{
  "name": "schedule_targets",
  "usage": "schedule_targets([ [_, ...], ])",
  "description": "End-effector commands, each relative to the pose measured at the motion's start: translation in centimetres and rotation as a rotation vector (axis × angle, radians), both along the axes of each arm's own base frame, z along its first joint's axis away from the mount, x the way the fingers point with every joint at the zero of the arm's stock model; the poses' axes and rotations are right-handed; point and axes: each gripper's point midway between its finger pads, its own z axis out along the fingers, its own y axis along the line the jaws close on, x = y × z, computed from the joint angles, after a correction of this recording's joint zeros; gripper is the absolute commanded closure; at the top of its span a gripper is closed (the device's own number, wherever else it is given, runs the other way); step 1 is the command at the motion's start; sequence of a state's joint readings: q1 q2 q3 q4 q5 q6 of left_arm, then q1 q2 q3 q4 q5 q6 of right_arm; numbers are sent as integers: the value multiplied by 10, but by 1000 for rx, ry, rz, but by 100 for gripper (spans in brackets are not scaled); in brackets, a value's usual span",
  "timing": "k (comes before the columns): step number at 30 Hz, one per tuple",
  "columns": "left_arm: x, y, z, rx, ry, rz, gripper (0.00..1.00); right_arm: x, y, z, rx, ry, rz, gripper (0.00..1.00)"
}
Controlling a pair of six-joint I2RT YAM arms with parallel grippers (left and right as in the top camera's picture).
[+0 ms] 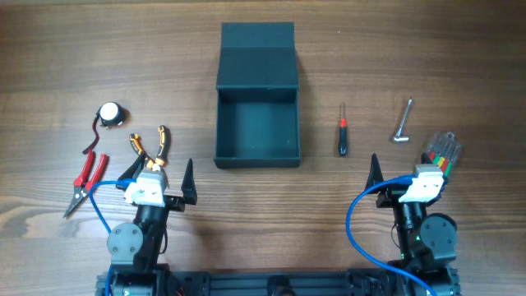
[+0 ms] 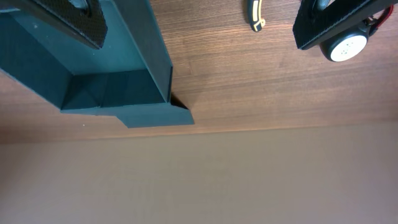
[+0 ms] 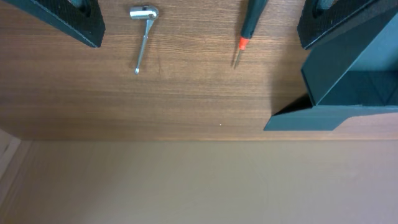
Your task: Pack container
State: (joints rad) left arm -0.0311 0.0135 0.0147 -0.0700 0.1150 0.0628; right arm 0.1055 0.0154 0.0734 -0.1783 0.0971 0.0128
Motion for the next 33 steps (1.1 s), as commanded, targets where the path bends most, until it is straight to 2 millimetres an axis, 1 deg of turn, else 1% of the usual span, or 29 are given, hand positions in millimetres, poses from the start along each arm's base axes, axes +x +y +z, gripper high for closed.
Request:
schedule_targets([
  [1,-1,-5,-2,-4,-3,-25,0,-1,0,6,-6,-21,5,0],
  [8,-1,-5,-1,-5,-4,-25,0,-1,2,6,-5,-21,13,0],
  [9,-1,-5,-1,-27,0,-23,0,-1,2,6,-2,-20,16,0],
  [11,0,-4,0,-92,6,-17,0,-1,2,7,90,-22,4,0],
  [13,0,-3,5,-218,6,-5,0,-1,3,5,198,-13,-5,0],
  [15,-1,-1,13,-320,10,11,0,-1,9,7,295,2,23,0],
  [16,-1,0,18,-346,9,20,0,-1,14,9,316,8,45,0],
  [18,-3,3,36,-359,4,33,1,-1,20,21,317,16,83,0],
  [20,-4,8,52,-352,29,69,0,1,21,36,312,38,80,0],
  [22,-1,12,61,-343,86,103,0,7,23,44,306,96,80,0],
  [24,7,14,69,-333,180,132,0,18,29,53,307,207,94,0],
  [26,20,14,77,-322,283,152,0,33,35,65,306,337,94,0],
  [27,30,13,80,-313,359,166,0,41,36,73,301,416,86,0],
  [30,48,18,81,-284,510,220,0,58,38,91,257,621,67,0],
  [33,66,18,71,-188,670,221,0,72,39,106,240,810,40,0],
])
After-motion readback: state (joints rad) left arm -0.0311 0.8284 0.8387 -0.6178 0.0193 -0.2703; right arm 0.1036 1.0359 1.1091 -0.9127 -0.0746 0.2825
